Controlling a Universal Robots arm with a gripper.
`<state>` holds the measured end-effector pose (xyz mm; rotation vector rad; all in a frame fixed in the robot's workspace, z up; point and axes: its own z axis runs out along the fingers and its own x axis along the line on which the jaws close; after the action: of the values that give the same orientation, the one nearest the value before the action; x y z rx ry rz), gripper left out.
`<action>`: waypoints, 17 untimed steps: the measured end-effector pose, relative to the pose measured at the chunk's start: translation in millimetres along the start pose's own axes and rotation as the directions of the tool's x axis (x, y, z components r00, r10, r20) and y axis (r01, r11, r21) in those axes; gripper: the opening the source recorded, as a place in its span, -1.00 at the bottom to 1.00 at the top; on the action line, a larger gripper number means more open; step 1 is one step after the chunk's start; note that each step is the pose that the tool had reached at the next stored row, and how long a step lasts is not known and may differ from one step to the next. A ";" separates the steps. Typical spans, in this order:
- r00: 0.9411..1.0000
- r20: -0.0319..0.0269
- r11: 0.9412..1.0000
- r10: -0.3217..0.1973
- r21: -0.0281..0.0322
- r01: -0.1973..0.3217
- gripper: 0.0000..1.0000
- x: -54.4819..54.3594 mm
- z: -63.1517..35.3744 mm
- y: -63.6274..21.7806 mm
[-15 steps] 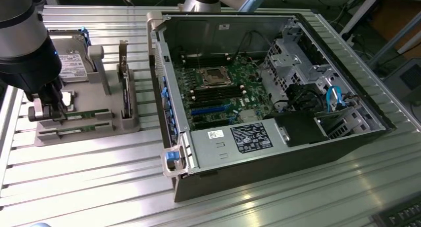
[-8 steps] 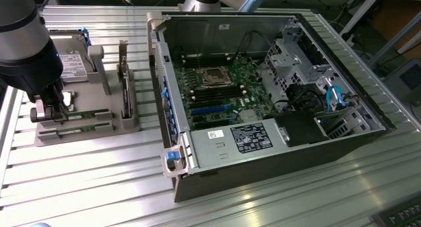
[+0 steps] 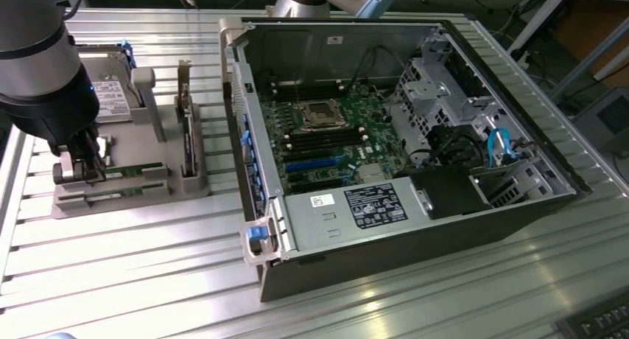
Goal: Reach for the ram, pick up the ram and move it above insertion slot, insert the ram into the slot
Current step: 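Pick up the ram and move it above insertion slot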
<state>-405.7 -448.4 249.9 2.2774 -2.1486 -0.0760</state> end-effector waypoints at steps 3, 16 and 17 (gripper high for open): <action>1.000 0.000 1.000 0.000 0.000 0.000 -0.52 0.0 0.9 0.0; 1.000 -0.001 1.000 -0.010 0.008 0.010 -0.52 0.5 18.7 -0.7; 1.000 -0.002 1.000 -0.015 0.010 0.015 -0.52 0.5 19.6 -0.8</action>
<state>-405.7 -448.3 230.3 2.2982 -2.1360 -0.0630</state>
